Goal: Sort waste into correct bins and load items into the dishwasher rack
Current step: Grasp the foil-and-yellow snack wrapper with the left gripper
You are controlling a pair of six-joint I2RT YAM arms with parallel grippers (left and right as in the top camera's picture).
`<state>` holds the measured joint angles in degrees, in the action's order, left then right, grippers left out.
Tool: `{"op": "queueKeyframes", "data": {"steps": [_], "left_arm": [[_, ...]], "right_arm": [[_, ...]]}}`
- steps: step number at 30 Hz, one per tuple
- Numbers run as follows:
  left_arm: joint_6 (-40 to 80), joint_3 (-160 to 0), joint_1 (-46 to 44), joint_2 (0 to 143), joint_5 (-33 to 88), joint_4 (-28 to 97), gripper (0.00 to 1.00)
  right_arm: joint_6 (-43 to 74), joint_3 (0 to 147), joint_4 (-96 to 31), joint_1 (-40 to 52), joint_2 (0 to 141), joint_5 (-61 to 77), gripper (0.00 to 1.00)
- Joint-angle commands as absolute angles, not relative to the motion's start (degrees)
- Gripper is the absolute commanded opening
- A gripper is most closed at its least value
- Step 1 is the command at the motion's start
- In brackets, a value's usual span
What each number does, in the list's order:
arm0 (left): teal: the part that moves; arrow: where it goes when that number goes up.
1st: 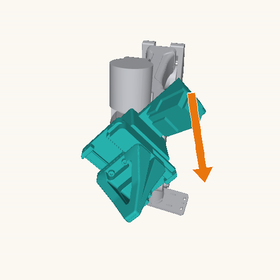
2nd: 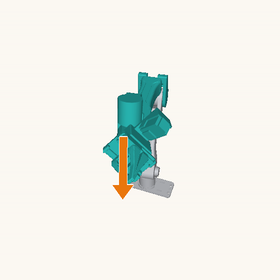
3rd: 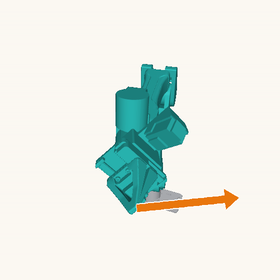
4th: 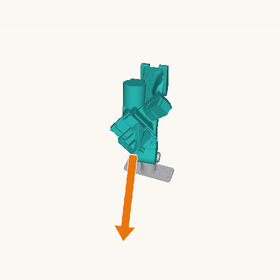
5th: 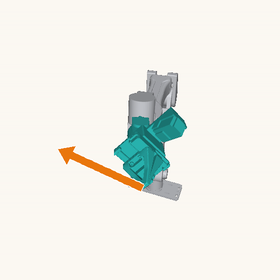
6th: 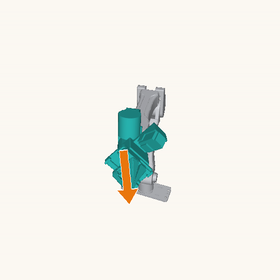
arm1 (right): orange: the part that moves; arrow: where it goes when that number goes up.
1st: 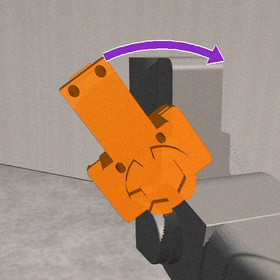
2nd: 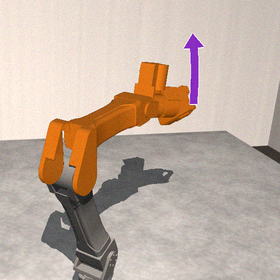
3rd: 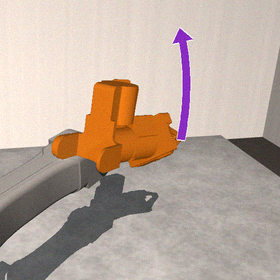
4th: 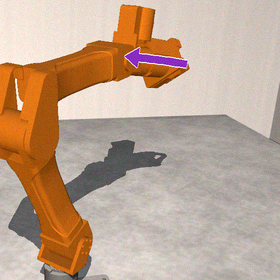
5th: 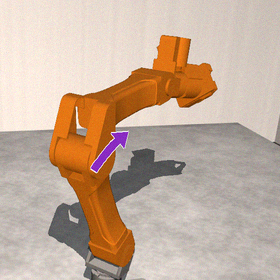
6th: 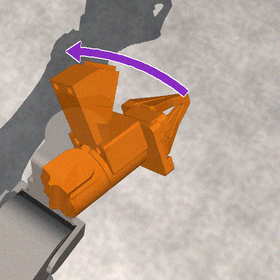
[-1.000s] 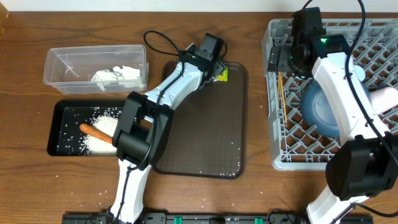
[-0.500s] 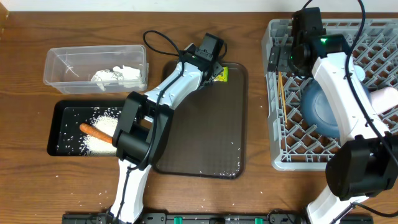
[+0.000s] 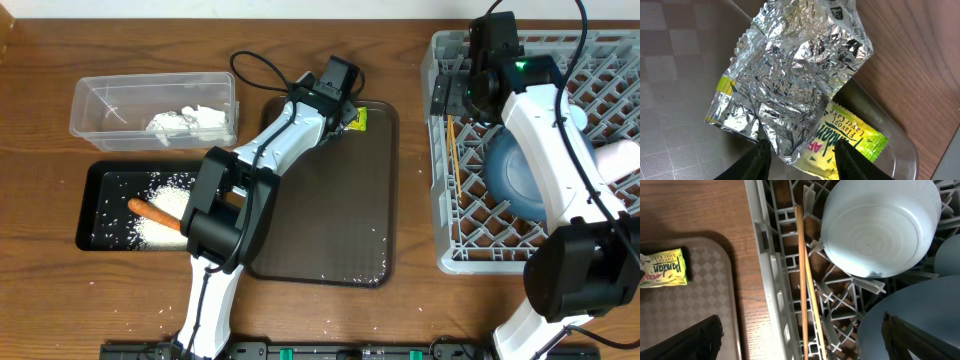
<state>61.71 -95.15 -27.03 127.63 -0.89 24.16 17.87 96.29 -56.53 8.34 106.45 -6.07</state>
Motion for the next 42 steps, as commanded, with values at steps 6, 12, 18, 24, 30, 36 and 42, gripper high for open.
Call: {"op": "queueKeyframes", "data": {"steps": [6, 12, 18, 24, 30, 36, 42], "left_arm": [[61.80, -94.61, -26.87, 128.60, -2.22, 23.86, 0.29], [61.80, -94.61, -26.87, 128.60, -2.24, 23.83, 0.19], [61.80, -94.61, -26.81, 128.60, -2.44, 23.83, 0.07], [61.80, -94.61, -26.83, 128.60, -2.42, 23.88, 0.06], [61.78, -94.61, -26.74, 128.42, -0.56, 23.86, 0.33], [61.69, -94.61, -26.76, 128.38, 1.04, 23.88, 0.63], [61.60, -94.61, -27.03, 128.38, 1.06, 24.10, 0.67]], "right_arm": [[18.83, 96.47, -56.60, 8.64, 106.00, -6.63, 0.99], [18.83, 96.47, -56.60, 8.64, 106.00, -6.63, 0.99], [18.83, 96.47, -56.60, 8.64, 106.00, -6.63, 0.99], [18.83, 96.47, -56.60, 8.64, 106.00, -6.63, 0.99], [18.83, 96.47, -56.60, 8.64, 106.00, -6.63, 0.99], [18.83, 96.47, -56.60, 8.64, 106.00, -6.63, 0.99], [18.83, 96.47, -56.60, 8.67, 106.00, -6.63, 0.99]]}}
